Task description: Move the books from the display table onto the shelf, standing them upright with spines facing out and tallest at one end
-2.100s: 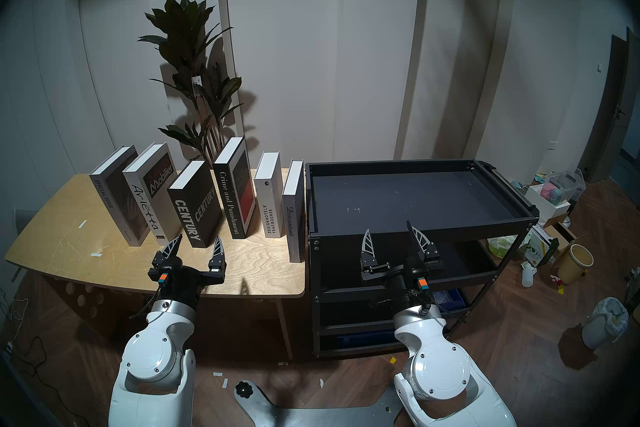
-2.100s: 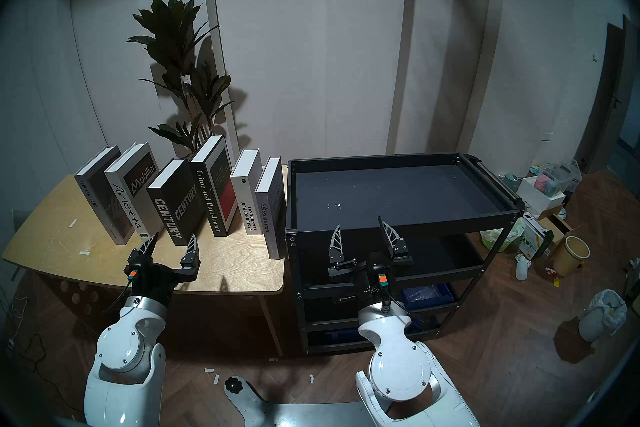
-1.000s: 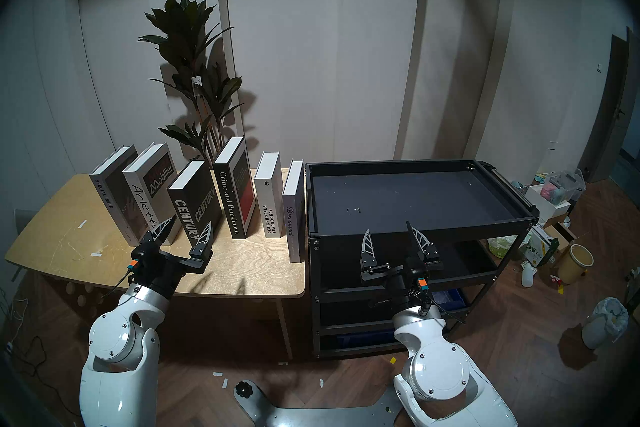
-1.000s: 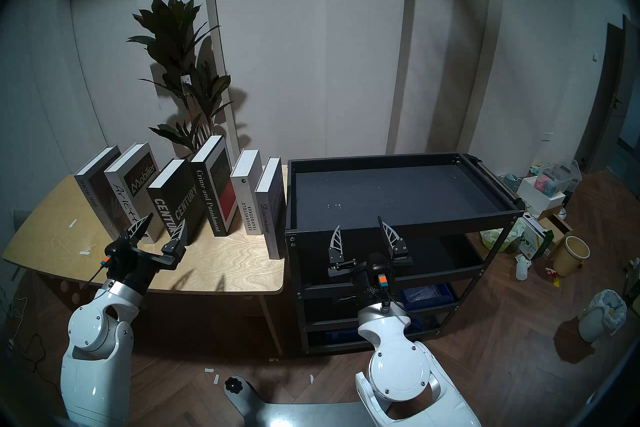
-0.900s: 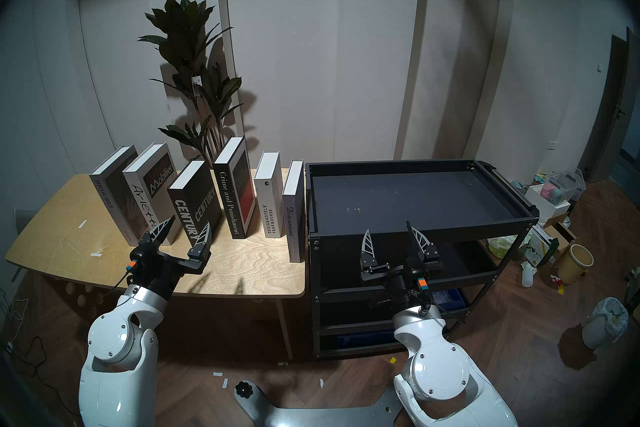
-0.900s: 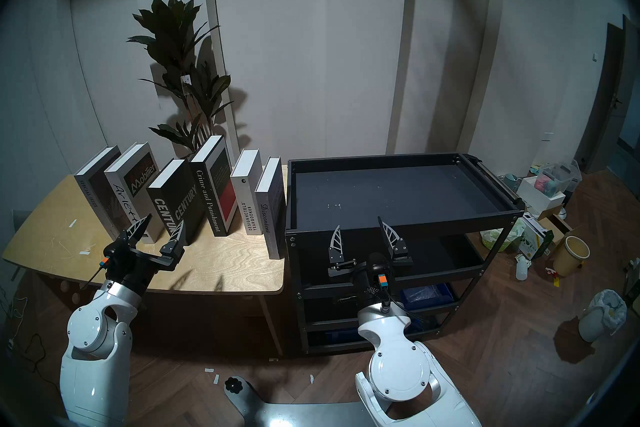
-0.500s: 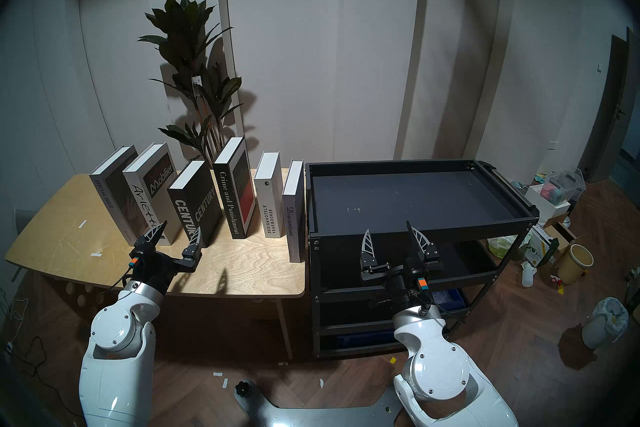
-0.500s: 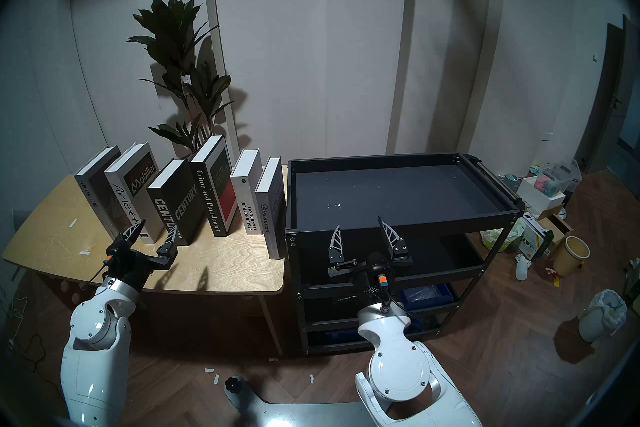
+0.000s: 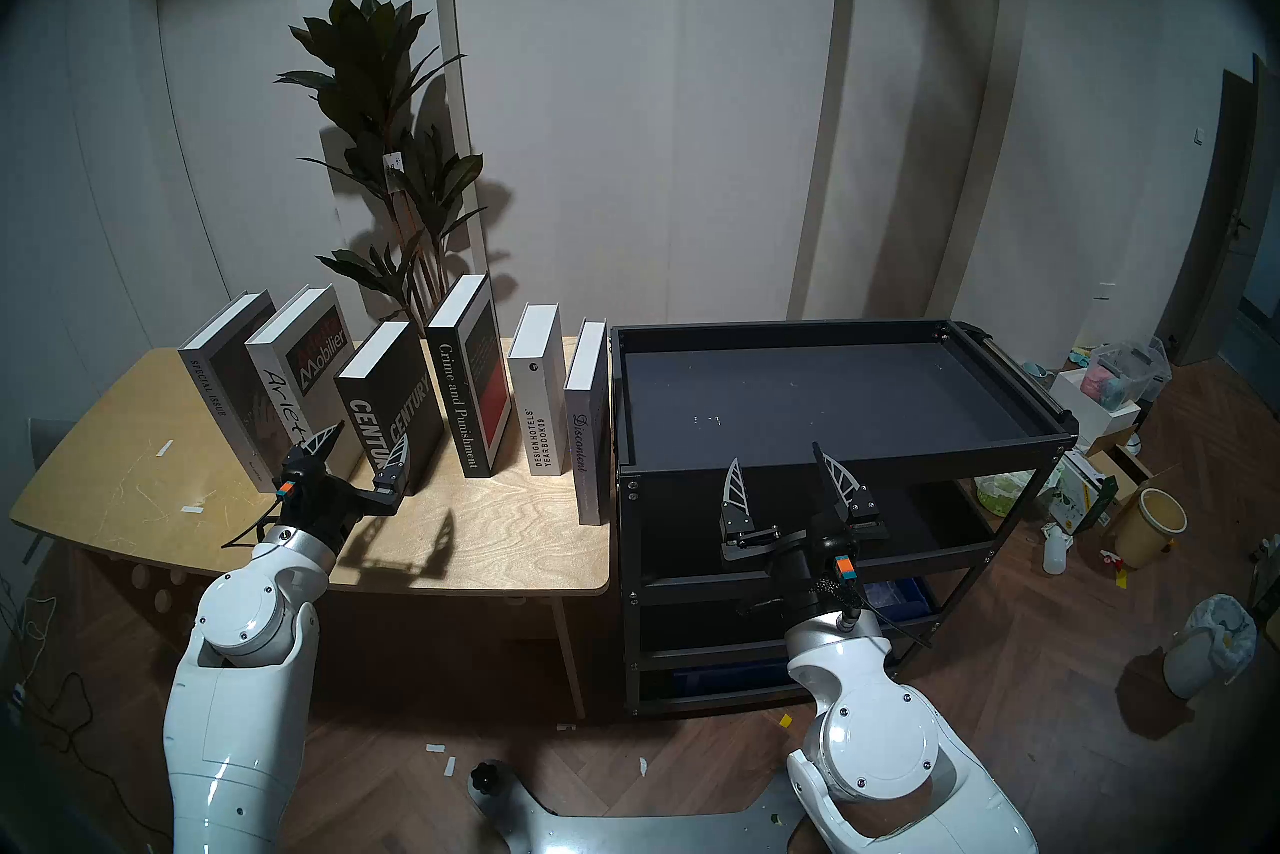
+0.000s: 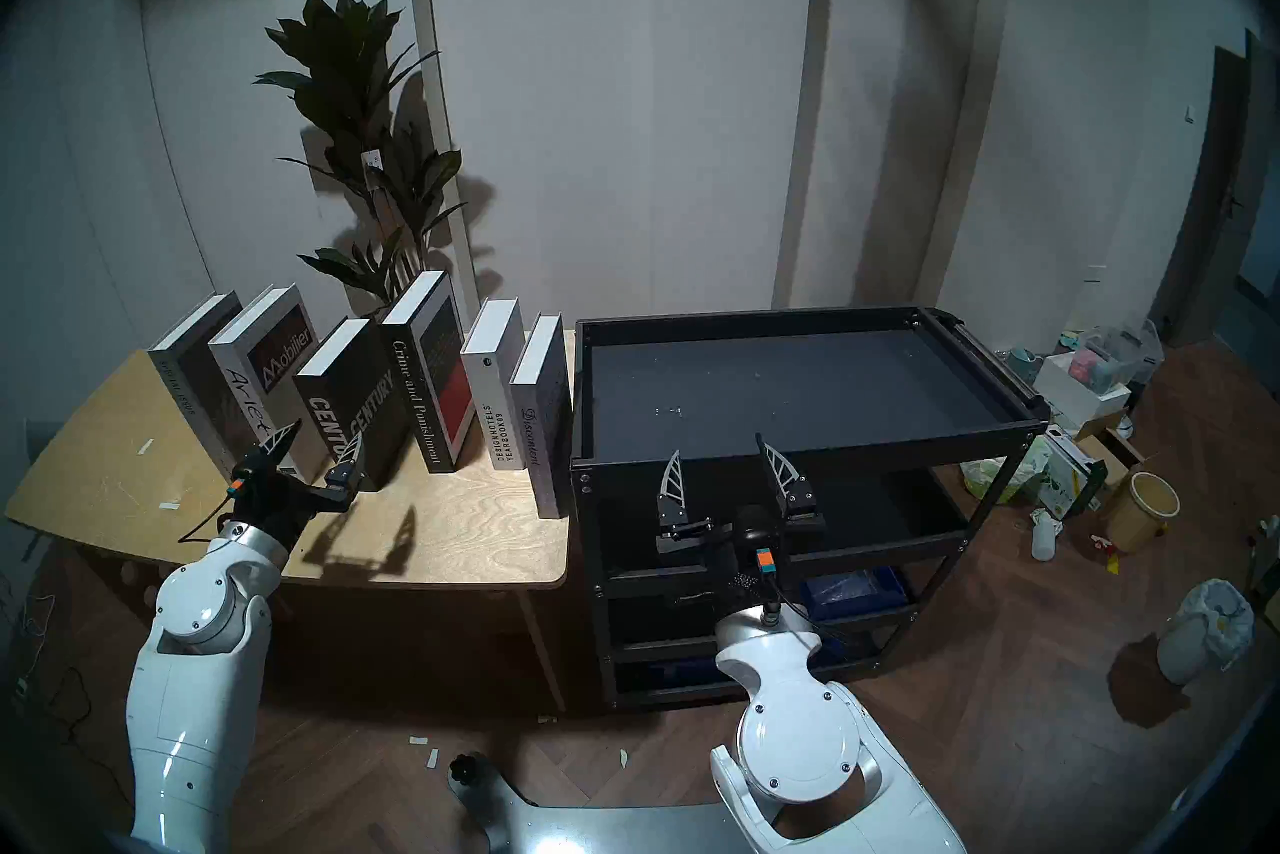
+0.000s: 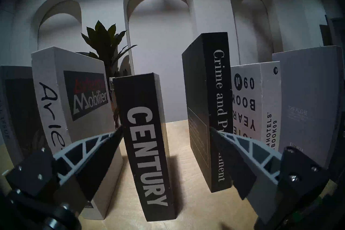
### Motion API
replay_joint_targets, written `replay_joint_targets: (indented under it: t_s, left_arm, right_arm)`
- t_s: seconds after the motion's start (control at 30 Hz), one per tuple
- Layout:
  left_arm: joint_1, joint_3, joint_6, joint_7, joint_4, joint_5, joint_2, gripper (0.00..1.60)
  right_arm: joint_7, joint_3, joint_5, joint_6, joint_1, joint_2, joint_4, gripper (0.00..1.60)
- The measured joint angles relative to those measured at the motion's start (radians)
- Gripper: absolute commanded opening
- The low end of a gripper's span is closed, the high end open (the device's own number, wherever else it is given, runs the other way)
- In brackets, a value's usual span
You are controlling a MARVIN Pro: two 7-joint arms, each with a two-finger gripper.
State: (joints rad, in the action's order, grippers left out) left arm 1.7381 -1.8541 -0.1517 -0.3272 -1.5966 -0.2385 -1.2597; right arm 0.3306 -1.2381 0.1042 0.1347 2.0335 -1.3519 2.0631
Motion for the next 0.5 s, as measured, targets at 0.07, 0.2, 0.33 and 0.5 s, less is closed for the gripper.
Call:
replay_joint_targets:
  t_s: [0.07,0.2,0.33,0.5]
  left_arm:
    - [-0.013,0.0,-0.002,-0.003,0.013,-0.001,0.004,1.6]
    - [-0.036,-0.004,-0.006,-0.008,0.036,-0.005,0.011,1.6]
    - [-0.045,-0.02,-0.017,-0.012,0.029,-0.016,0.015,1.6]
    - [-0.04,-0.035,-0.028,-0.014,-0.004,-0.02,0.016,1.6]
  right_arm:
    - [0.001,0.001,-0.001,0.0,-0.001,0.001,0.0,1.6]
    - [0.004,0.003,-0.002,0.0,-0.001,0.005,0.0,1.6]
    - [0.008,0.005,-0.004,-0.001,-0.003,0.008,0.0,1.6]
    - [0.011,0.007,-0.006,-0.001,-0.004,0.012,0.0,1.6]
